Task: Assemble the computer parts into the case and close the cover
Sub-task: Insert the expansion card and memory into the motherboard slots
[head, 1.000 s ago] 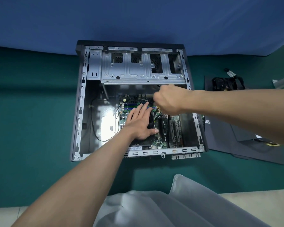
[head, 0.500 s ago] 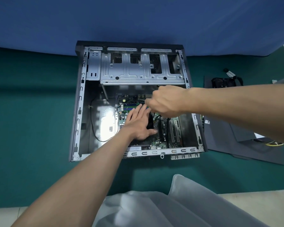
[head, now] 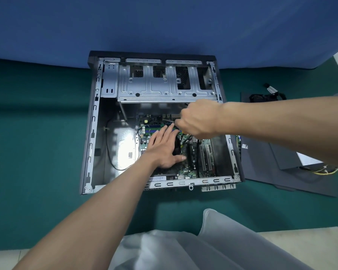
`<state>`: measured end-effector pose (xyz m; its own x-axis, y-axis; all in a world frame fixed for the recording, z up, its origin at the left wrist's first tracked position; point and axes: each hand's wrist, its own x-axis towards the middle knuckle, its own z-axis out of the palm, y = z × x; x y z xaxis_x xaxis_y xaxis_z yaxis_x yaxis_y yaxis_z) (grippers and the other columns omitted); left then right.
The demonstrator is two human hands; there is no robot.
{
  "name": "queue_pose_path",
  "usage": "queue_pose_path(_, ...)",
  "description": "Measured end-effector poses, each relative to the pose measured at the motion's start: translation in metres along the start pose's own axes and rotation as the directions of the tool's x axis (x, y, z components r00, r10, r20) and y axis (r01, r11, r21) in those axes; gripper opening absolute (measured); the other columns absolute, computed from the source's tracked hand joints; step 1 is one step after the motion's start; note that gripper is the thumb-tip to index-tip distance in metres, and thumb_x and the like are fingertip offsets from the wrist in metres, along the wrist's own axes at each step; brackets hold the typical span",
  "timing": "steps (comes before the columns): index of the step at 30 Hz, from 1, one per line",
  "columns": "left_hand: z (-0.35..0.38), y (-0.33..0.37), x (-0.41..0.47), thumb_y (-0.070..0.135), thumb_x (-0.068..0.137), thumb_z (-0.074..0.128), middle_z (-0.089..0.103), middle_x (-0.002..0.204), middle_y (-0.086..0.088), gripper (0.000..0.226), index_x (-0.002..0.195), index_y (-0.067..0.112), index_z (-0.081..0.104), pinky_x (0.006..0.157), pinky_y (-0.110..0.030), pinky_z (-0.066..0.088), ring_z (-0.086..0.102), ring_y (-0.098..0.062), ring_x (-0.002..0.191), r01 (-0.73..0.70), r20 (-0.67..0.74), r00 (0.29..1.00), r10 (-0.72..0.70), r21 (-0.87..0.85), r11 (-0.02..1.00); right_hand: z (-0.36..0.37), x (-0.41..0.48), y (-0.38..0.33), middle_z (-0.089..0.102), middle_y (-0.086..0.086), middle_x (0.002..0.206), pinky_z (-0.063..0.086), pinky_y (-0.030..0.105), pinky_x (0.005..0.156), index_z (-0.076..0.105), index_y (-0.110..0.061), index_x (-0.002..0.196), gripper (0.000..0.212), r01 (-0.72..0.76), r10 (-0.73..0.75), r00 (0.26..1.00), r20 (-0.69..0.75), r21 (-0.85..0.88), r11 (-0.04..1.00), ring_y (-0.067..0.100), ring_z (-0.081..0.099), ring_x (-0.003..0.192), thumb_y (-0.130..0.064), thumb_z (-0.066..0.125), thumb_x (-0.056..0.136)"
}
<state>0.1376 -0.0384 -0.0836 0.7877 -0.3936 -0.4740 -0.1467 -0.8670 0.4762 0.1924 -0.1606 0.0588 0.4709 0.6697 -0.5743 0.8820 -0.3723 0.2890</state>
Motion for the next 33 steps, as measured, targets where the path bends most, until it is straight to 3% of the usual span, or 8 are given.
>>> queue_pose_path(4,0.0,-0.001,0.0,0.059,0.09,0.052,-0.029,0.157,0.011,0.094,0.153,0.027,-0.011,0.106,-0.029,-0.022,-0.028,-0.009,0.142,0.002,-0.001,1.0,-0.002,-0.005,1.0,0.005,0.006,-0.003,0.062,0.018,0.087,0.041,0.031,0.058,0.057,-0.006,0.08,0.025,-0.215,0.216,0.976,0.033,0.322,0.922,0.032,0.057,0.069,-0.022,0.046,0.096)
queue_pose_path(8,0.001,-0.001,0.0,0.06,0.09,0.053,-0.029,0.156,0.013,0.093,0.153,0.028,-0.007,0.104,-0.028,-0.022,-0.027,-0.008,0.143,-0.003,-0.001,1.0,0.003,-0.004,1.0,0.001,0.014,0.009,0.049,0.008,0.068,0.031,0.015,0.032,0.047,-0.006,0.076,0.027,-0.62,0.444,0.772,0.455,0.694,0.365,0.017,0.044,0.051,-0.018,0.042,0.1)
queue_pose_path(14,0.0,-0.001,0.0,0.059,0.091,0.052,-0.029,0.156,0.011,0.094,0.152,0.027,-0.013,0.106,-0.028,-0.022,-0.028,-0.008,0.142,0.005,0.002,1.0,-0.005,-0.007,1.0,0.001,0.003,-0.004,0.053,0.008,0.081,0.03,0.029,0.045,0.046,-0.006,0.113,0.019,-0.191,0.166,0.975,0.149,0.174,0.966,0.022,0.05,0.064,-0.017,0.04,0.099)
queue_pose_path(19,0.0,-0.001,0.0,0.059,0.091,0.051,-0.029,0.157,0.009,0.098,0.151,0.025,-0.019,0.107,-0.028,-0.022,-0.028,-0.008,0.142,0.008,0.0,1.0,-0.008,0.003,1.0,0.011,0.0,-0.009,0.063,0.014,0.085,0.04,0.034,0.055,0.054,-0.008,0.084,0.016,-0.06,0.07,0.993,-0.095,0.105,0.993,0.035,0.061,0.074,-0.019,0.045,0.093)
queue_pose_path(22,0.0,-0.002,0.0,0.06,0.09,0.052,-0.03,0.156,0.012,0.094,0.153,0.028,-0.011,0.105,-0.028,-0.023,-0.028,-0.008,0.142,0.002,0.011,1.0,-0.002,-0.009,1.0,0.008,0.014,-0.007,0.056,0.011,0.081,0.041,0.03,0.058,0.044,-0.01,0.073,0.025,-0.518,0.487,0.846,0.217,0.549,0.656,0.027,0.051,0.068,-0.023,0.047,0.095)
queue_pose_path(25,0.001,-0.002,0.0,0.061,0.09,0.052,-0.029,0.156,0.013,0.092,0.153,0.028,-0.007,0.106,-0.028,-0.022,-0.028,-0.008,0.142,-0.003,0.004,1.0,0.003,-0.008,1.0,0.006,0.016,0.006,0.049,0.005,0.073,0.036,0.022,0.042,0.049,-0.003,0.085,0.021,-0.674,0.483,0.714,0.508,0.685,0.276,0.017,0.047,0.058,-0.019,0.045,0.098)
queue_pose_path(30,0.001,-0.001,0.0,0.06,0.09,0.052,-0.03,0.156,0.013,0.093,0.153,0.029,-0.01,0.104,-0.027,-0.023,-0.029,-0.006,0.141,-0.001,0.005,1.0,0.002,-0.009,1.0,0.004,0.0,-0.003,0.045,0.007,0.079,0.033,0.029,0.048,0.04,-0.011,0.095,0.011,-0.302,0.242,0.948,0.207,0.336,0.892,0.023,0.048,0.065,-0.02,0.044,0.099)
queue_pose_path(33,0.001,-0.001,0.0,0.06,0.091,0.051,-0.029,0.156,0.011,0.095,0.152,0.028,-0.014,0.105,-0.028,-0.023,-0.029,-0.007,0.141,0.006,0.008,1.0,-0.006,0.0,1.0,0.006,-0.005,-0.005,0.05,0.006,0.075,0.034,0.032,0.049,0.044,-0.015,0.083,0.014,-0.077,0.08,0.996,-0.044,0.066,0.995,0.026,0.043,0.064,-0.016,0.041,0.097)
